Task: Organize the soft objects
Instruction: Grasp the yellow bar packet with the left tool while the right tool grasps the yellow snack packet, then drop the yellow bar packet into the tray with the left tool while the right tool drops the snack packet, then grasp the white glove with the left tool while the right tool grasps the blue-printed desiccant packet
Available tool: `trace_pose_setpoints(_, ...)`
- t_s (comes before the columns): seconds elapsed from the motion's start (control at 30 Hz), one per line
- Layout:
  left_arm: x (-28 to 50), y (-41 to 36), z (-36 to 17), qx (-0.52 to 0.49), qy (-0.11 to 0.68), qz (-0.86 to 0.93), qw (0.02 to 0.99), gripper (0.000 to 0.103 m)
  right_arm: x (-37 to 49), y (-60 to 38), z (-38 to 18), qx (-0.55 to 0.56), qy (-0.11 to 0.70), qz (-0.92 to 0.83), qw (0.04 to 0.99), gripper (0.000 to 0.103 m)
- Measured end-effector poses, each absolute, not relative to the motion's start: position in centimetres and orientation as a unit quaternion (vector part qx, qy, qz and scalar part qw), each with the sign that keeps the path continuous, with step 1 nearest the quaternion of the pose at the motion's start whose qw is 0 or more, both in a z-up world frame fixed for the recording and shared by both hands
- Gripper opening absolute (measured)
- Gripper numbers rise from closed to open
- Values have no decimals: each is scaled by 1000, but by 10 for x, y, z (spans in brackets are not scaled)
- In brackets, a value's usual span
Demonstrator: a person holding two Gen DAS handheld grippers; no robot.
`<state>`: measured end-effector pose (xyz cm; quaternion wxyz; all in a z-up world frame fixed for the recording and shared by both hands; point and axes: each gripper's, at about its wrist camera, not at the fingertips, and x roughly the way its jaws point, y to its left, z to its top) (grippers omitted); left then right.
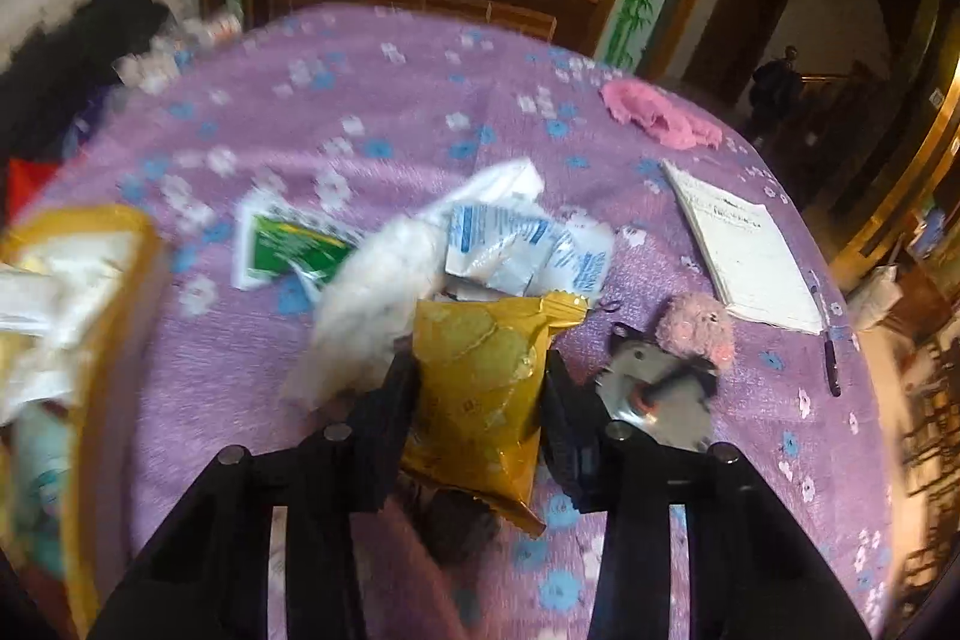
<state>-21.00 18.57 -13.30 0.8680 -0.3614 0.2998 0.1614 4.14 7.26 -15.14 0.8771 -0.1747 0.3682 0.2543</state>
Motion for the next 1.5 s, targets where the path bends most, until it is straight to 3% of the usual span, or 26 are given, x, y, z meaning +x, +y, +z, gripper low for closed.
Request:
trace_pose_setpoints(0.3, -245, 213, -131, -364, 292, 205, 860, 32, -23, 40, -102, -33, 379, 472, 795, 40)
trace_pose_setpoints(0.5, -259, 217, -145, -355, 330, 228, 844, 32, -67, 79, -113, -41, 403, 552, 729, 40)
trace_pose_setpoints(0.8, -244, 220, -163, -346, 360, 236, 834, 33, -73, 144, -135, -89, 406, 536, 735, 42)
trace_pose_setpoints(0.87, -246, 219, -166, -361, 347, 229, 835, 48, -75, 147, -143, -103, 406, 527, 739, 42)
trace_pose_setpoints(0.9, -247, 219, -165, -364, 340, 230, 836, 64, -74, 145, -145, -100, 406, 528, 739, 42)
trace_pose_setpoints(0.93, -250, 217, -163, -363, 332, 233, 839, 71, -75, 140, -143, -89, 404, 535, 736, 47)
trace_pose_setpoints(1.03, -253, 212, -153, -346, 313, 243, 851, 72, -72, 123, -136, -57, 394, 547, 737, 73)
trace_pose_setpoints(1.27, -238, 180, -126, -317, 287, 203, 881, 77, -55, 66, -120, 7, 395, 551, 735, 74)
trace_pose_setpoints(1.5, -177, 149, -112, -282, 319, 142, 894, 78, -9, 3, -119, 45, 405, 523, 748, 74)
